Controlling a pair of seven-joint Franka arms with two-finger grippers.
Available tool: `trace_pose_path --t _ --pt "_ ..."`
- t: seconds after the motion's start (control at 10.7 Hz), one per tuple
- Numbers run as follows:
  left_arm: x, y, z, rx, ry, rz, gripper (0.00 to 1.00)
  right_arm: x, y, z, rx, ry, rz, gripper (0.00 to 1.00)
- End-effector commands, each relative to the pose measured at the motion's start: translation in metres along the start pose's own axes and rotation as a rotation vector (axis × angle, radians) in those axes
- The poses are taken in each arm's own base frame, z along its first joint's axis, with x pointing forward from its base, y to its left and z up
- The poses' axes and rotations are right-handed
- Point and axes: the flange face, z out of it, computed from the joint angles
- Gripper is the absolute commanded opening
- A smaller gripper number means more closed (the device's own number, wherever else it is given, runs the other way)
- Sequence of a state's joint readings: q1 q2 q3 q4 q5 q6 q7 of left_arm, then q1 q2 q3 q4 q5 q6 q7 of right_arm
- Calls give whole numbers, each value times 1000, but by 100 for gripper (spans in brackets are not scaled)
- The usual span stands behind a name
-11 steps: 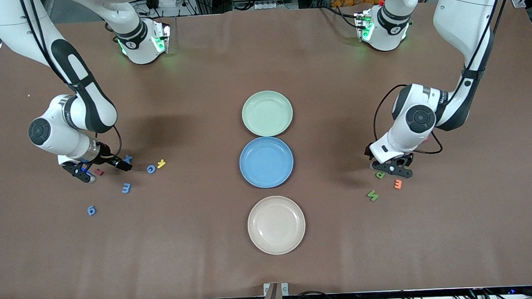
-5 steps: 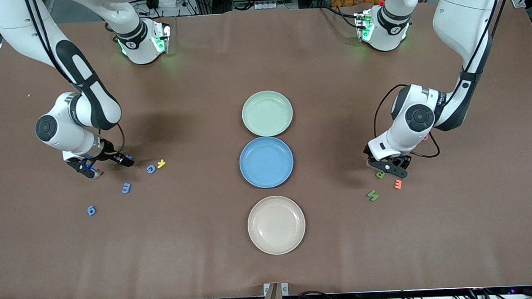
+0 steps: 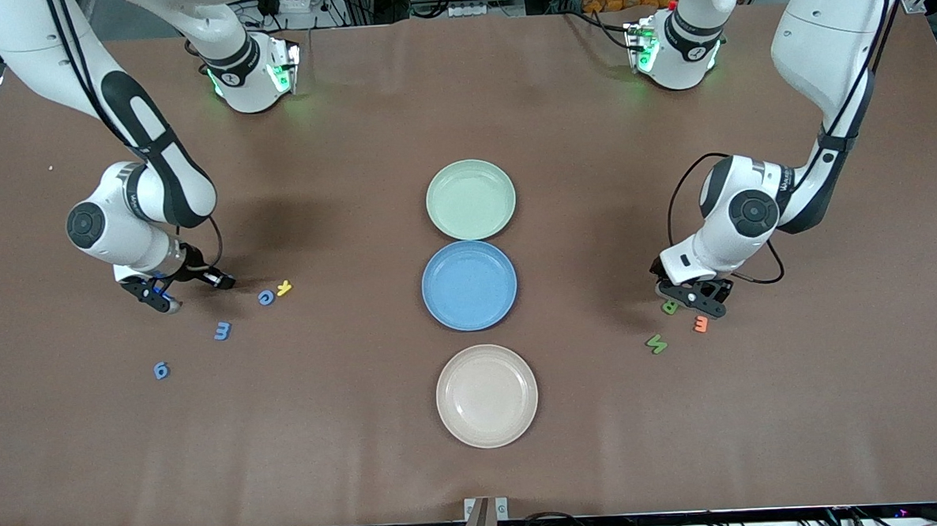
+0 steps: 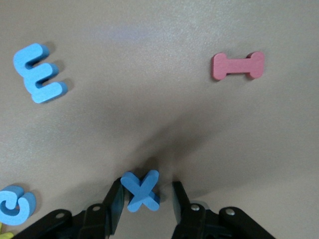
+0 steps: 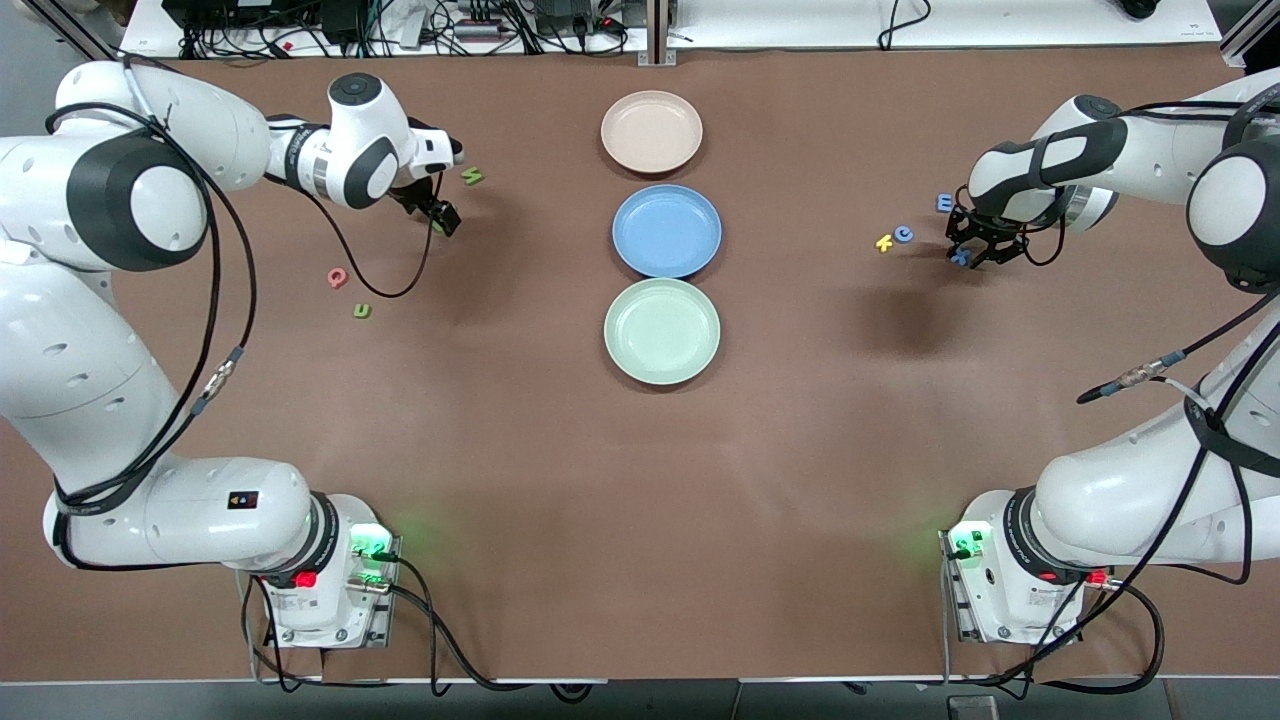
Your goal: Sort letters by color into matching plates
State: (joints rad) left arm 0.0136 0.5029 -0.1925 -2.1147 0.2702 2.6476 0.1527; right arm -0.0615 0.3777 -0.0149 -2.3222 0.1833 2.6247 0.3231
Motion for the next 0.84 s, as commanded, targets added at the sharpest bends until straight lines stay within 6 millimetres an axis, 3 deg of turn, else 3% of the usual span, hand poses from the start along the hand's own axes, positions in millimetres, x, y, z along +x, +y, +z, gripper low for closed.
trace_pose_path --t 0.0,0.19,0.56,0.75 --pt "5 7 -2 -4 22 30 86 -10 -4 12 -3 -8 -5 37" --pt "6 8 2 -10 20 29 86 -12 -4 13 -5 -11 -8 35" --pt "7 11 7 -19 15 32 86 -12 -4 13 -5 -14 -16 20" --pt "5 6 9 -20 13 24 82 -10 -8 3 -3 -4 -56 18"
